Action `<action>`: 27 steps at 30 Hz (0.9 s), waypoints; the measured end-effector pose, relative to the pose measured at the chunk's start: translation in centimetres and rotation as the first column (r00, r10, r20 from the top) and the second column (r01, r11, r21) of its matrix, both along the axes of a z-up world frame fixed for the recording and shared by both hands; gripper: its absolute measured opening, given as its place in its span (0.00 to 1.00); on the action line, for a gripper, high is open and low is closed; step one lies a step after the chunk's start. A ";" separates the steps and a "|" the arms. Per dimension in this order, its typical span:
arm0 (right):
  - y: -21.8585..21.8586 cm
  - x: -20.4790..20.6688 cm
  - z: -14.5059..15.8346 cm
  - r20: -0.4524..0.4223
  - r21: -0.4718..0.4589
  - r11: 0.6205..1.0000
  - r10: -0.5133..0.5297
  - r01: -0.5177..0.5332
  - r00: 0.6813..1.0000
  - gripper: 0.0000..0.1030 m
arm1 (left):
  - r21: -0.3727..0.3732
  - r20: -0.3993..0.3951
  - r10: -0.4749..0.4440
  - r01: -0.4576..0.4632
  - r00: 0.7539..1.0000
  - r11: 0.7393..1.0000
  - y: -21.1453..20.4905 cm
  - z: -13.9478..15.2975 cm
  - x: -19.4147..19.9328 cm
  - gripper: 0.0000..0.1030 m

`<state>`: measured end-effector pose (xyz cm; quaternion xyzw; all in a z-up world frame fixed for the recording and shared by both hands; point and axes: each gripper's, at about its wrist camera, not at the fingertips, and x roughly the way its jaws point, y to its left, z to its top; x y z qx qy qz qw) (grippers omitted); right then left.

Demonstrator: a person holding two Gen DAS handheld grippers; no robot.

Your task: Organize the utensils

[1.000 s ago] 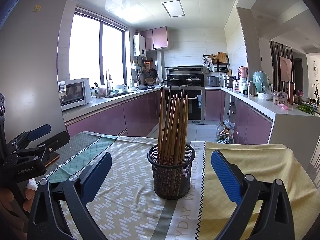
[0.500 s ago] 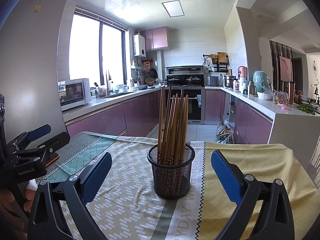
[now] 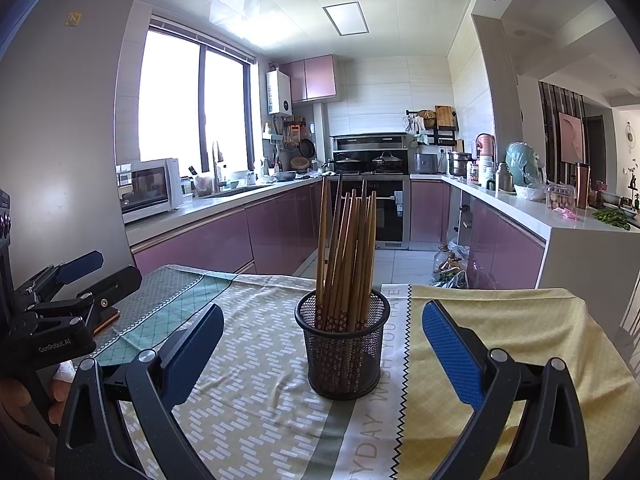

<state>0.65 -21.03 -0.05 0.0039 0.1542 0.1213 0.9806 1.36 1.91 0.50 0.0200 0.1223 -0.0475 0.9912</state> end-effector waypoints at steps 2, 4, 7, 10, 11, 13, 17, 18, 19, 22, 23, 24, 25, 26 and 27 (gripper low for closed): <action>0.1 0.0 0.0 0.000 0.002 1.000 0.000 0.000 1.000 0.93 | -0.001 0.000 0.000 0.000 1.000 1.000 0.0 0.0 0.0 0.94; 0.1 0.0 0.0 0.001 0.001 1.000 0.000 0.000 1.000 0.93 | -0.001 -0.001 0.000 0.000 1.000 1.000 0.0 0.0 0.0 0.94; 0.0 0.0 0.0 0.002 0.001 1.000 0.000 0.000 1.000 0.93 | -0.002 -0.001 -0.001 0.001 1.000 1.000 0.0 0.0 0.0 0.95; 0.1 0.0 0.0 0.001 0.002 1.000 0.000 0.000 1.000 0.93 | -0.001 -0.001 0.000 0.000 1.000 1.000 0.0 0.0 0.0 0.94; 0.0 0.0 0.0 0.000 0.002 1.000 0.001 -0.001 1.000 0.93 | -0.001 -0.001 0.000 0.000 1.000 1.000 0.0 0.0 0.0 0.94; 0.0 0.0 0.0 0.001 0.001 1.000 0.000 0.000 1.000 0.93 | -0.001 0.000 0.000 0.000 1.000 1.000 0.0 0.0 0.0 0.94; 0.0 0.0 0.0 0.001 0.002 1.000 0.000 0.000 1.000 0.93 | 0.000 -0.001 0.001 -0.001 1.000 1.000 0.0 0.0 0.0 0.94; 0.1 0.0 0.0 0.001 0.002 1.000 0.000 0.000 1.000 0.93 | -0.001 -0.002 0.000 0.000 1.000 1.000 0.0 0.0 0.0 0.94; 0.0 0.0 0.0 0.002 0.002 1.000 0.000 0.000 1.000 0.93 | -0.001 -0.001 0.000 0.000 1.000 1.000 0.0 0.0 0.0 0.94; 0.0 0.0 0.0 0.004 0.004 1.000 -0.001 0.001 1.000 0.94 | -0.001 0.001 -0.001 0.001 1.000 1.000 0.0 0.0 0.0 0.94; 0.1 0.0 0.0 0.004 0.005 1.000 -0.001 0.001 1.000 0.93 | 0.000 0.000 -0.001 0.001 1.000 1.000 0.0 0.0 0.0 0.94; 0.1 0.0 0.0 0.004 0.005 1.000 -0.002 0.002 1.000 0.93 | 0.000 -0.001 0.000 0.000 1.000 1.000 0.0 0.0 0.0 0.94; 0.2 0.0 0.0 0.004 0.007 1.000 -0.001 0.001 1.000 0.93 | 0.000 -0.001 0.000 0.000 1.000 1.000 0.0 0.0 0.0 0.94; 0.3 0.0 0.0 0.004 0.007 1.000 -0.002 0.002 1.000 0.94 | 0.000 0.000 0.000 0.000 1.000 1.000 0.0 0.0 0.0 0.94; 0.3 0.0 0.0 0.004 0.005 1.000 -0.003 0.003 1.000 0.94 | 0.000 0.000 0.000 0.000 1.000 1.000 0.0 0.0 0.0 0.94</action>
